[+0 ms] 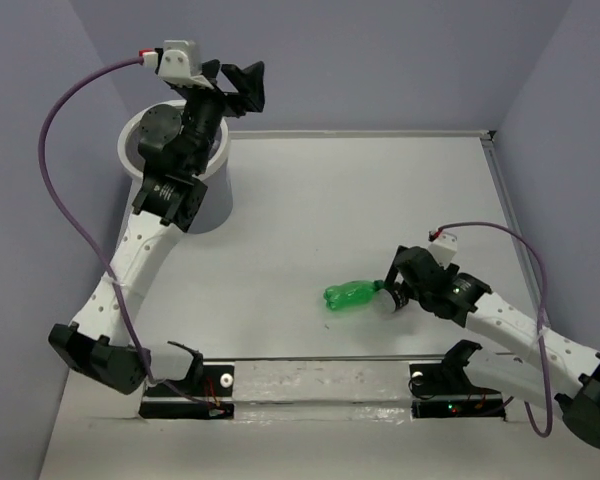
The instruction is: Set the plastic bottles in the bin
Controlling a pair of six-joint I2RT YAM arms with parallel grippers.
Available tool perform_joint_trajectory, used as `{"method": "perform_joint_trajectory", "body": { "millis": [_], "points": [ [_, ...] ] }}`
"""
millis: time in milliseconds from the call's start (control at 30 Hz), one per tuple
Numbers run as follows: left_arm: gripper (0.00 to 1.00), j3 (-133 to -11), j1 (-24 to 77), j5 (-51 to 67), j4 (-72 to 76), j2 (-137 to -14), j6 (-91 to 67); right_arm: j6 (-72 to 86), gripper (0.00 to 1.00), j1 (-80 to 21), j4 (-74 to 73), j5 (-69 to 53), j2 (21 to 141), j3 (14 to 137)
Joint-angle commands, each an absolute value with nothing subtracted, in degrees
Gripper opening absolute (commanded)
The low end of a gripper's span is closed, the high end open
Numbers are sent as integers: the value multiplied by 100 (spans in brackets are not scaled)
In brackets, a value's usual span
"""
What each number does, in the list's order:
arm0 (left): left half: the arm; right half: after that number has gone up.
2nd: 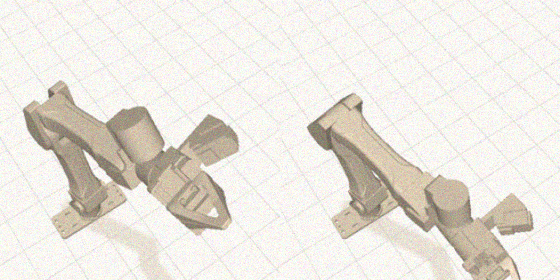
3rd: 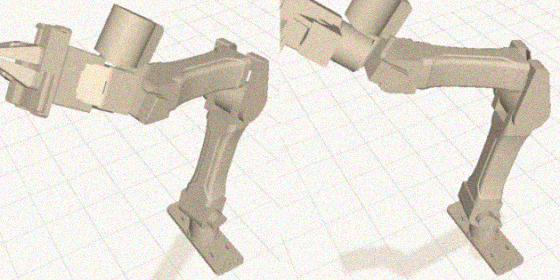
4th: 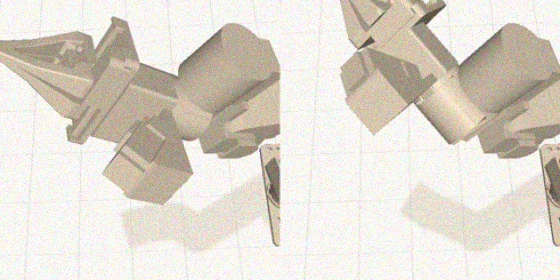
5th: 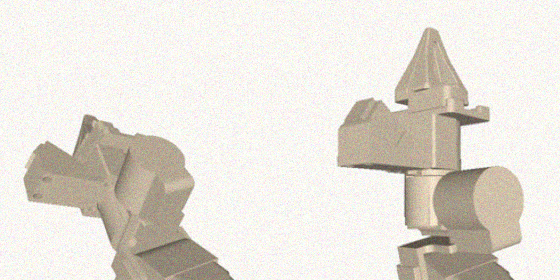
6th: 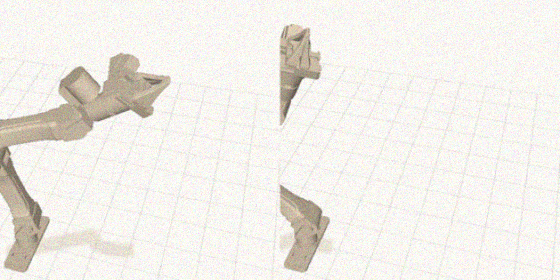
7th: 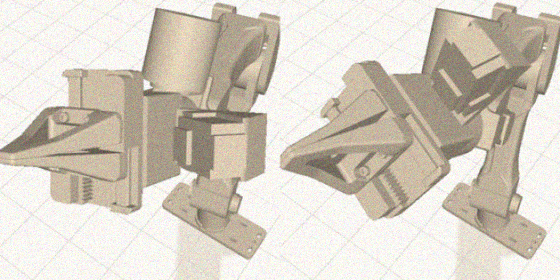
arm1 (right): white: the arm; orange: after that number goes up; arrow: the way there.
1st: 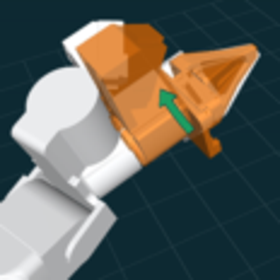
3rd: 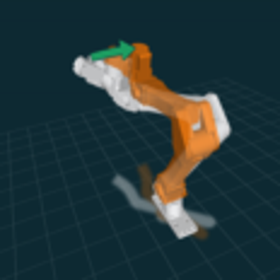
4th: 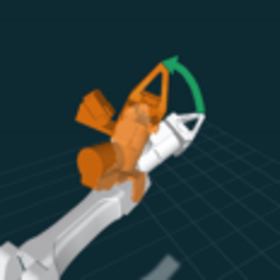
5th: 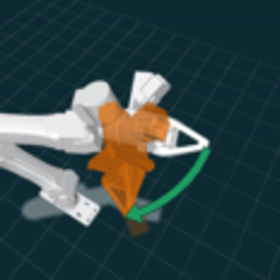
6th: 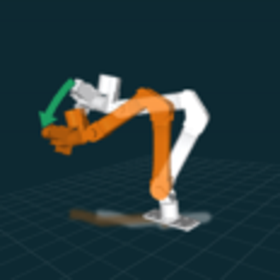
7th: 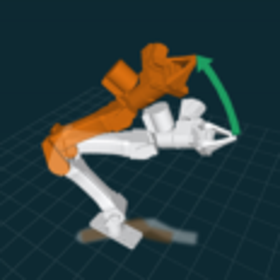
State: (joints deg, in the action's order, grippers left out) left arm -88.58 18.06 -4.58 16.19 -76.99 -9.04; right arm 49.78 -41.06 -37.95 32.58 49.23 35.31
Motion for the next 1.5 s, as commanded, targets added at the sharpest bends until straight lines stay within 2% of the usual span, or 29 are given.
{"method": "perform_joint_trajectory", "body": {
  "millis": [0,233,333,600,900,1033,1100,1133,1167,1433,1467],
  "points": [
    [99,-9061,2705,-299,2013,-7225,-475,5984,100,-4148,-4377,4174,5317,3700],
    [99,-9203,2996,922,1495,-6838,-1299,6546,99,-4087,-4167,3613,5668,3797],
    [99,-8641,3313,976,1301,-6400,-1476,6837,99,-4087,-3999,3568,5949,3657],
    [99,-7287,3410,1099,941,-4889,-1626,7057,99,-3982,-3411,3551,6521,3481],
    [99,-5705,3410,1538,844,-4000,-1907,7277,96,-3735,-3094,3639,6802,3173],
    [99,-5563,3419,1468,782,-3850,-1828,7497,87,-3735,-3076,3691,6926,3085],
    [99,-5555,3419,1468,738,-3823,-1802,7514,78,-3735,-3085,3726,6935,3067],
    [99,-5520,3419,1476,721,-3815,-1776,7506,68,-3735,-3094,3779,6891,3059],
    [99,-5493,3419,1511,703,-3814,-1767,7480,65,-3735,-3120,3840,6795,3067],
    [99,-5440,3419,1810,580,-3981,-1740,6979,59,-3735,-3479,4069,6205,3348],
    [99,-5484,3419,1880,563,-4025,-1740,6935,55,-3735,-3541,4069,6162,3401]
  ]
}}
